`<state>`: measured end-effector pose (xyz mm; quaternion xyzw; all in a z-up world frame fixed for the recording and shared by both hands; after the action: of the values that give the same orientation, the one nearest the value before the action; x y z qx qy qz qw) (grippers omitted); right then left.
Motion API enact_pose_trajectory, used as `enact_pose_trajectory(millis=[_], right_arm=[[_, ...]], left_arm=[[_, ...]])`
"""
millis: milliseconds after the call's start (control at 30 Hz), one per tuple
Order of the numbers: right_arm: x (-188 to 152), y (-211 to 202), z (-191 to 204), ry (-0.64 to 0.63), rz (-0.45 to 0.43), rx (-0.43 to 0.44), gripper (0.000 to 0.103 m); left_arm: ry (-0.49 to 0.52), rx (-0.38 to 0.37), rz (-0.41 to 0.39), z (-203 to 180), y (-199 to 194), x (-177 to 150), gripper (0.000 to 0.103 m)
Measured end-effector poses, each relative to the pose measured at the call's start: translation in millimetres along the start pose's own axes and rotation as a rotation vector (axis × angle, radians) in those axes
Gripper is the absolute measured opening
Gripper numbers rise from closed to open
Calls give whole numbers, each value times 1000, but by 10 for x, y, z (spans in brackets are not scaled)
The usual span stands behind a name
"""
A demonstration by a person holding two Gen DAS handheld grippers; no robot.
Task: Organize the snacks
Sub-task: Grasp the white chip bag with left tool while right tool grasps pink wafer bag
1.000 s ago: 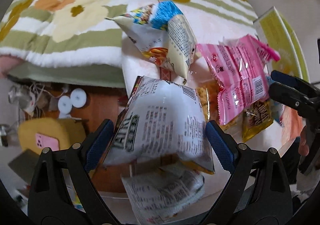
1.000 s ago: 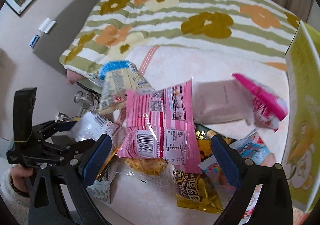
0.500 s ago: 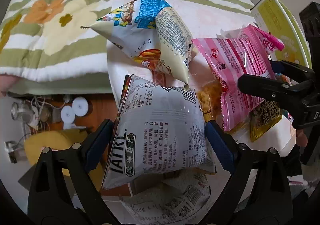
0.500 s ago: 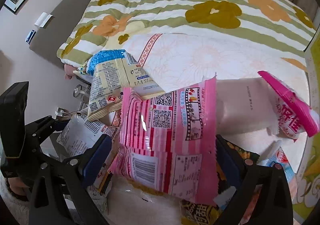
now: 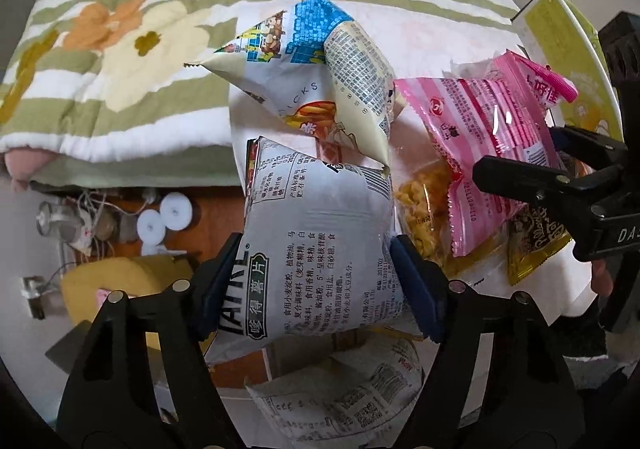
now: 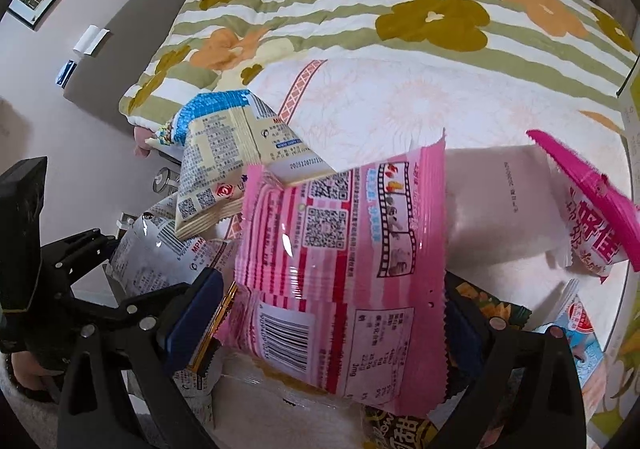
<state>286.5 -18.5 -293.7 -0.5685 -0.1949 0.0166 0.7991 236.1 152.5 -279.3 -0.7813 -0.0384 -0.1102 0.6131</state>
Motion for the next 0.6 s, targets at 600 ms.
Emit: enact_pose_trajectory(millis=[600], right_arm=[[-31, -87, 18, -17, -51, -19, 70]], left_arm=[[-26, -12, -87, -101, -405, -154, 70]])
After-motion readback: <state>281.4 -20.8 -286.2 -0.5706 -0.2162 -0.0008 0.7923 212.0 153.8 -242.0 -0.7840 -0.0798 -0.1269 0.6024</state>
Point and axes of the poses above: each gripper's, at about its wrist camera, not at the fingertips, and y roughly the way its jaws point, z to its left, x to its top, the point moved 1 cm from there along y, roughly the way its jaws point, and after that the axes turned 6 degrees about -x, right-handed, at the moved point
